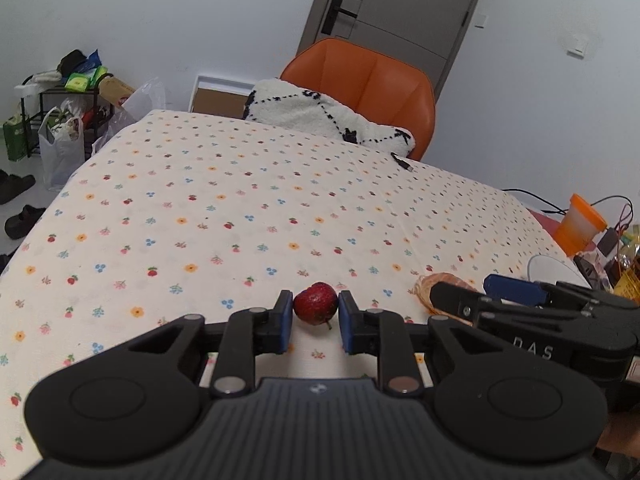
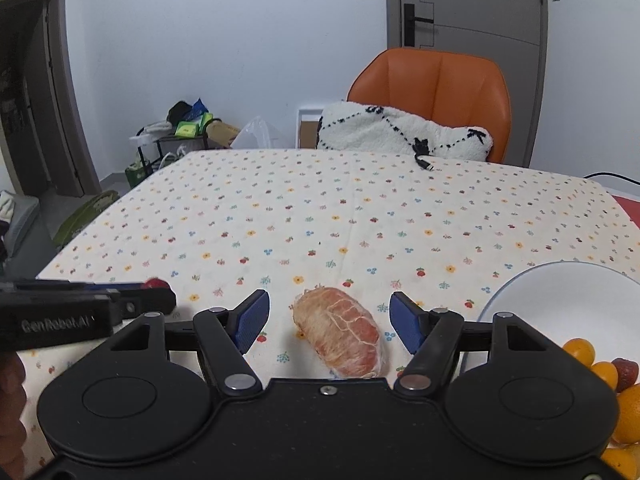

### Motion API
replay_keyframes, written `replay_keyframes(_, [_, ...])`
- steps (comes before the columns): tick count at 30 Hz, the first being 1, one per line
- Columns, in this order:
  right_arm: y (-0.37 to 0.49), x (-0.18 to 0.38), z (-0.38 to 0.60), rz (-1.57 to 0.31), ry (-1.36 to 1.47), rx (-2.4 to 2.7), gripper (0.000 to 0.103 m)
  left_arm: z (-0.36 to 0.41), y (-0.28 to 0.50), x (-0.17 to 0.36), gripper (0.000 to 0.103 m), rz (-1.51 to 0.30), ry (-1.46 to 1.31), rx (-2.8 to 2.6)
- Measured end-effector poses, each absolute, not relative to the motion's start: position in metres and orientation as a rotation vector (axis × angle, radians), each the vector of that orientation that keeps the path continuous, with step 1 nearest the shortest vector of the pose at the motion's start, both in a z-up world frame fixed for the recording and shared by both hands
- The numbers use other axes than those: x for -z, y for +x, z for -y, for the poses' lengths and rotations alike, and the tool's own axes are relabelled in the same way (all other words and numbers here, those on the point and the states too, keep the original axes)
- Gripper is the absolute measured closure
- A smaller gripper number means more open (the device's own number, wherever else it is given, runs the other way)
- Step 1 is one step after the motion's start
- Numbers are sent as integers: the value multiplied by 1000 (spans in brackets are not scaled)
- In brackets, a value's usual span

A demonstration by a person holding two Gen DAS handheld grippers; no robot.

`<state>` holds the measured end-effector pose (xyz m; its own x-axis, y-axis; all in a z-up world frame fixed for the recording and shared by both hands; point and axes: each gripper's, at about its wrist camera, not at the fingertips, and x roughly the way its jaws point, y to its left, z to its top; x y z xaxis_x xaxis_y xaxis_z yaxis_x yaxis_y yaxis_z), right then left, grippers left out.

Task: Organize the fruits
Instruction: 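Grasp the red plum with the left tool while the right tool grasps the second pomelo segment, then carry the plum in the left tool while the right tool carries the pomelo segment to the bowl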

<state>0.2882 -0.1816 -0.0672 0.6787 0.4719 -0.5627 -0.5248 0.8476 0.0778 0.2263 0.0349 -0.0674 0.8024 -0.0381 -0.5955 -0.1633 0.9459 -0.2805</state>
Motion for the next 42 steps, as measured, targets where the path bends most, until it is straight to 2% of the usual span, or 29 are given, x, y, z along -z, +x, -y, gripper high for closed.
replay_keyframes(9, [282,69,181,-620,-106,-567,47,-37,221,64,80,-627,-336,-63])
replay_keyframes(13, [276,66,184,-634,-89,-597,55,-39,221,64,80,-628,-341,-64])
replay_keyframes(25, [283,75,173,-643,-126,-560,55,-46,221,67,80,-626,-359,-70])
replay_keyframes(28, [285,79,169,-655,-139,-560,60,-48,221,67,80,-627,-364,-72])
replay_keyframes(32, [284,80,165,-643,-172,-551,62,-49,221,69,80,-627,-368,-68])
replay_keyframes(35, [282,80,165,-638,-183,-546,70,-48,221,69,80,-630,-368,-66])
replay_keyframes(42, [278,78,172,-627,-153,-561,72,-42,219,63,80,-620,-349,-66])
